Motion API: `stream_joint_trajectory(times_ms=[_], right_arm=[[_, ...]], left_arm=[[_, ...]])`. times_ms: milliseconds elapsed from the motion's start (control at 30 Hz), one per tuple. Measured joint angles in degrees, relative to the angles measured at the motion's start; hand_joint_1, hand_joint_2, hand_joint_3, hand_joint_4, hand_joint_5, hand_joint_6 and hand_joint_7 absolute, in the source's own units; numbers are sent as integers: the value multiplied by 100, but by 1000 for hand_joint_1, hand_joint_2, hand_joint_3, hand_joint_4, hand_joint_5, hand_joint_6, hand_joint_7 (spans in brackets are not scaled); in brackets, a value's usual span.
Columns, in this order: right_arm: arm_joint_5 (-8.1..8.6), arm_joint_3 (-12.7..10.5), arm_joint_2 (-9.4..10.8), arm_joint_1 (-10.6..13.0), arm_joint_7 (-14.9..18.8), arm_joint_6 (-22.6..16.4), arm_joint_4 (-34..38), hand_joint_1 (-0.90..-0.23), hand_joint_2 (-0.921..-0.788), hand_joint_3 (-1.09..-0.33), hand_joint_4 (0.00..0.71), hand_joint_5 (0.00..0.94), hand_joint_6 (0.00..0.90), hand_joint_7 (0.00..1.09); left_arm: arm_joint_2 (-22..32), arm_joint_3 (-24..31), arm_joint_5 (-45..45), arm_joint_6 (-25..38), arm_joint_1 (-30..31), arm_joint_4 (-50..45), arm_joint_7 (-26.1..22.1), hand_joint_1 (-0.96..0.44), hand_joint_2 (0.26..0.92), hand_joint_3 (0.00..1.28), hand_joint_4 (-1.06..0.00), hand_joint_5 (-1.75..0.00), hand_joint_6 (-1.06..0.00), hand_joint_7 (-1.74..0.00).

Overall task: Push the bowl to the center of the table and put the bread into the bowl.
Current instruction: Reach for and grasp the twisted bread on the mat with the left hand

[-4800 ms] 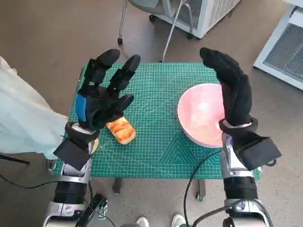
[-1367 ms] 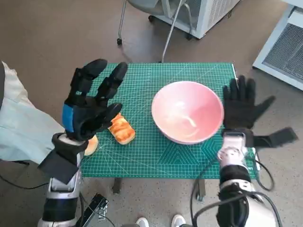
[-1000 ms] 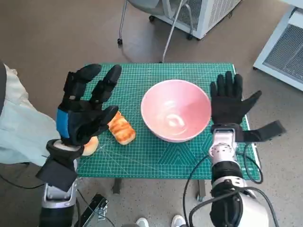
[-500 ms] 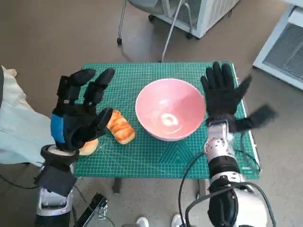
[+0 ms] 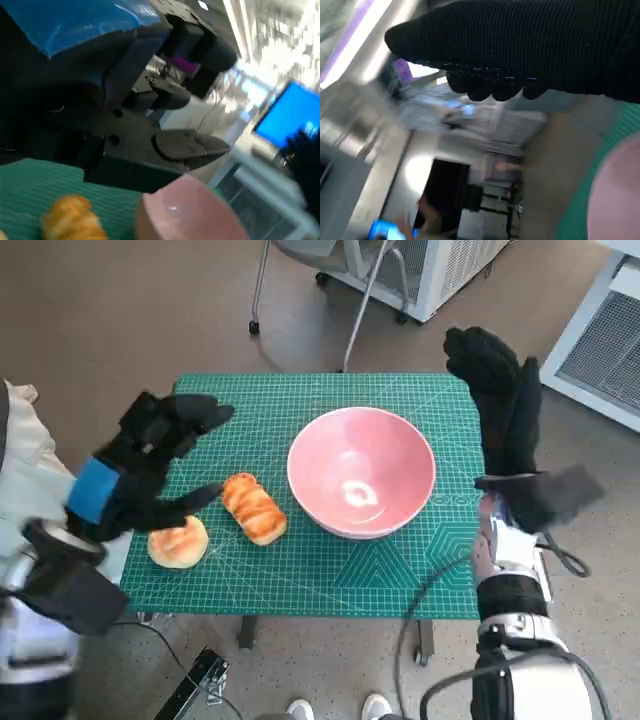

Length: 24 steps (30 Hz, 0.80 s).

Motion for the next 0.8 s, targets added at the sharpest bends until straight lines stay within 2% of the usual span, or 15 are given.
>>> stream_joint_trajectory(times_ms=[200,367,633,800], right_arm=[[89,215,-6,320,216,-144,-732,-601,-921,-788,353,17,44,823],[102,361,-67,544,280,-163,-1144,-592,-921,-788,354,17,42,840],[131,467,-131,667,282,-53,-1341,-624,-921,-786,352,15,35,859],[171,492,-207,723,283,27,-1410,-633,-921,-781,351,15,30,869]], left_arm=[[414,-295,313,-100,-392,322,-368,7,792,87,-291,-130,-250,-509],[610,-607,642,-310,-670,694,-565,3,817,42,-334,-49,-314,-380],[661,-1090,1138,-764,-1090,1382,-622,-26,837,8,-352,-4,-406,-193],[660,-1354,1447,-1043,-1331,1787,-590,-43,836,3,-347,-1,-429,-140]])
